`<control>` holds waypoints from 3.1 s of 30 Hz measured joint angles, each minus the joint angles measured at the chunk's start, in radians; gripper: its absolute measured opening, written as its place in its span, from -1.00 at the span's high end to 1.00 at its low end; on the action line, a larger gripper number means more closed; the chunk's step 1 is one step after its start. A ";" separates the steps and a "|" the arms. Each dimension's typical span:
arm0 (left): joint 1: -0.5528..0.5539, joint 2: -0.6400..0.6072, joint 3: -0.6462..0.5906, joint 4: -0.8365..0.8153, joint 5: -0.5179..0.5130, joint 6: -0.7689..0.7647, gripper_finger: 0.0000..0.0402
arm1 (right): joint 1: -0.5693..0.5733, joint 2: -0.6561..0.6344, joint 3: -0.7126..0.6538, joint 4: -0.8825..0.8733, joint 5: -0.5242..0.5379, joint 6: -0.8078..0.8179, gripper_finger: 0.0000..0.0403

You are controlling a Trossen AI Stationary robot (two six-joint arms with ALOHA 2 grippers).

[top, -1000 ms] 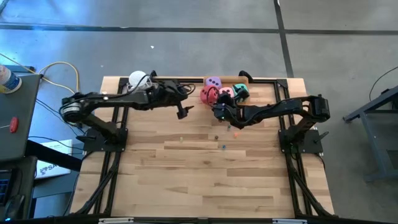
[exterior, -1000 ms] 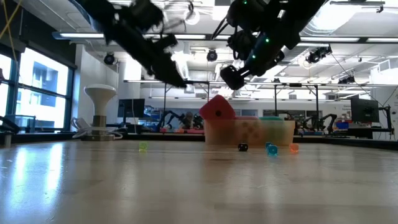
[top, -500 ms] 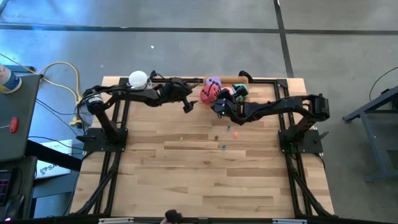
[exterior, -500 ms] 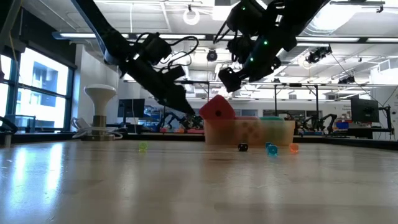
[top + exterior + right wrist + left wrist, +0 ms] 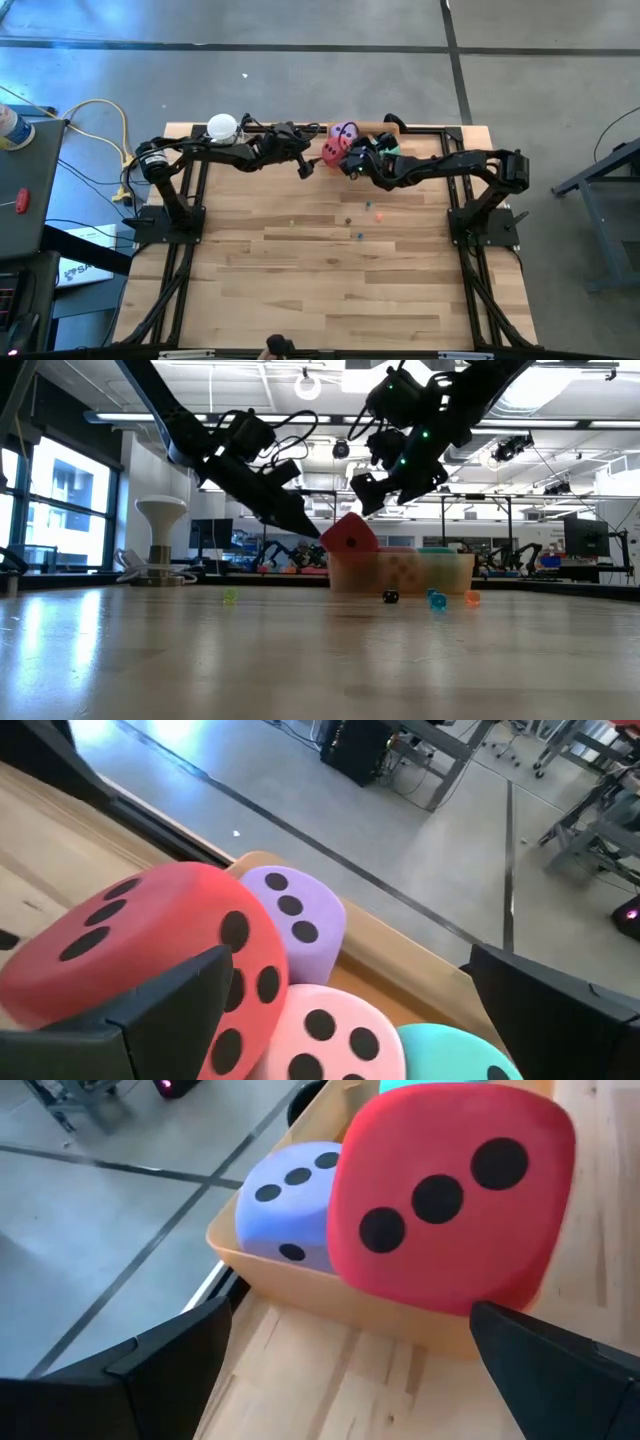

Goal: Pick & Place Dice
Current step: Put the big red die into the orange bin

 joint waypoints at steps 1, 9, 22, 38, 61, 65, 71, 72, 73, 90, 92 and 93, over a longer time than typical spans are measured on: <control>0.001 0.000 0.000 0.000 -0.006 0.001 -0.99 | -0.001 0.000 0.000 0.000 0.002 0.000 -0.98; 0.010 -0.001 0.000 -0.107 -0.063 0.123 -0.99 | -0.002 0.000 0.000 0.000 0.002 -0.002 -0.98; 0.010 -0.001 0.001 -0.041 -0.003 0.127 -0.99 | -0.030 0.000 0.000 0.036 -0.103 0.022 -0.98; 0.010 0.104 0.002 0.113 -0.023 0.164 -0.99 | -0.036 0.000 0.000 0.103 -0.122 0.017 -0.98; 0.001 0.076 0.000 0.170 -0.031 0.164 -0.99 | -0.069 0.053 0.005 0.060 -0.160 0.131 -0.98; 0.001 0.061 0.000 0.172 -0.030 0.159 -0.99 | -0.070 0.053 0.004 0.034 -0.158 0.143 -0.98; -0.007 0.057 0.000 0.190 -0.023 0.157 -0.99 | -0.071 0.063 -0.003 -0.085 -0.174 0.222 -0.98; -0.010 0.057 0.000 0.193 -0.018 0.157 -0.99 | -0.070 0.062 -0.003 -0.110 -0.180 0.240 -0.98; -0.013 0.057 0.000 0.200 -0.017 0.158 -0.99 | -0.070 0.060 -0.003 -0.126 -0.181 0.250 -0.98; -0.020 0.053 0.006 0.111 -0.108 0.154 -0.99 | -0.052 0.040 -0.002 -0.100 -0.108 0.187 -0.98; -0.019 0.053 0.006 0.110 -0.109 0.154 -0.99 | -0.045 0.021 -0.002 -0.091 -0.089 0.171 -0.98; -0.019 0.054 0.006 0.107 -0.109 0.154 -0.99 | -0.039 0.011 -0.001 -0.088 -0.072 0.169 -0.98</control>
